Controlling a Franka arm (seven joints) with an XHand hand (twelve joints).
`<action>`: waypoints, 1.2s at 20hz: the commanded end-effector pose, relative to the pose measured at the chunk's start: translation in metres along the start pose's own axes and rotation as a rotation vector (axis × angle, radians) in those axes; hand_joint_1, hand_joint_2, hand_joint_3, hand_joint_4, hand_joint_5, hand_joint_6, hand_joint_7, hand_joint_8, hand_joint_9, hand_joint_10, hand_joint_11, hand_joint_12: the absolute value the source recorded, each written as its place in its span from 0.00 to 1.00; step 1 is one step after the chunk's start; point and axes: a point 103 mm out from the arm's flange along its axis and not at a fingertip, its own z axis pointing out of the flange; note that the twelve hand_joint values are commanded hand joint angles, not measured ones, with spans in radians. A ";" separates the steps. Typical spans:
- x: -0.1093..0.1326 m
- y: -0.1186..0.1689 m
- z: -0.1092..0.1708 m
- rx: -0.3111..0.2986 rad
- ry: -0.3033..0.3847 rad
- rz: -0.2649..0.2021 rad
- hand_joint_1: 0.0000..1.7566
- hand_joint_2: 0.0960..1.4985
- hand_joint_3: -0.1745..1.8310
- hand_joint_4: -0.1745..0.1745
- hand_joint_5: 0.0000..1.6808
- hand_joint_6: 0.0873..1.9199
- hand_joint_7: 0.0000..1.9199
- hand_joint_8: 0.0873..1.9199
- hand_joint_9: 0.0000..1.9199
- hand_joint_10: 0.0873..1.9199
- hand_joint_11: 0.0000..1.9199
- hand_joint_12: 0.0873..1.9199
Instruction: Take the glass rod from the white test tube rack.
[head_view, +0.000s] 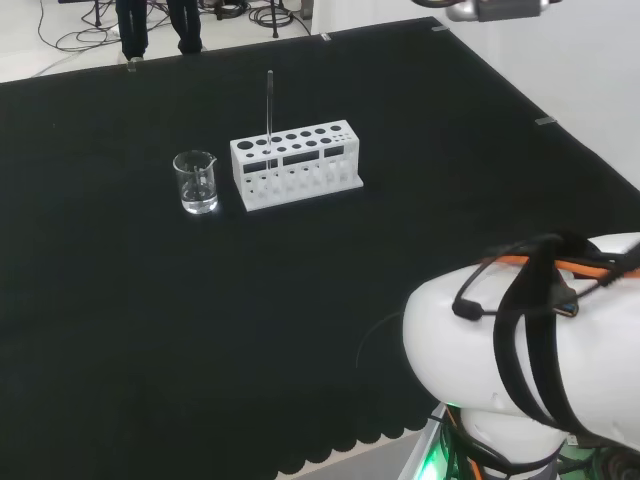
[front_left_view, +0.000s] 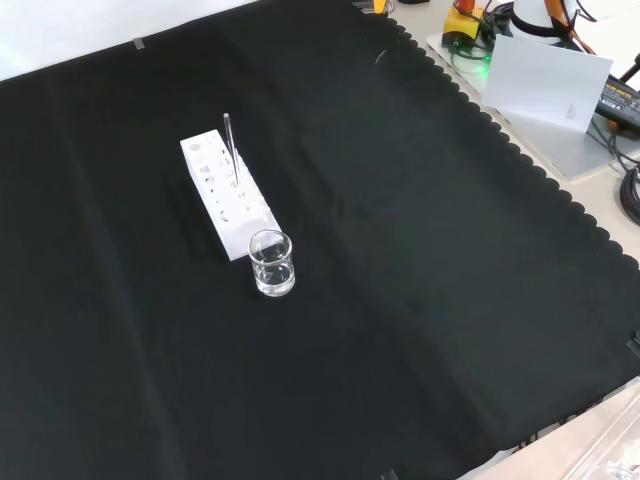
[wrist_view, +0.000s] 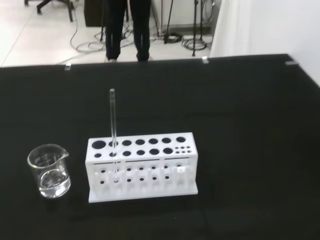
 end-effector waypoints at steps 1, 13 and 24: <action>-0.011 -0.027 0.007 0.054 -0.017 0.060 0.38 0.52 0.32 0.15 0.03 0.00 0.00 0.20 0.00 0.31 0.00 0.48; -0.003 0.006 0.015 0.094 0.003 0.022 0.37 0.53 0.32 0.14 0.05 0.00 0.00 0.25 0.00 0.38 0.00 0.65; 0.029 0.073 0.026 0.098 -0.008 -0.053 0.37 0.53 0.33 0.14 0.06 0.00 0.00 0.34 0.05 0.43 0.00 0.76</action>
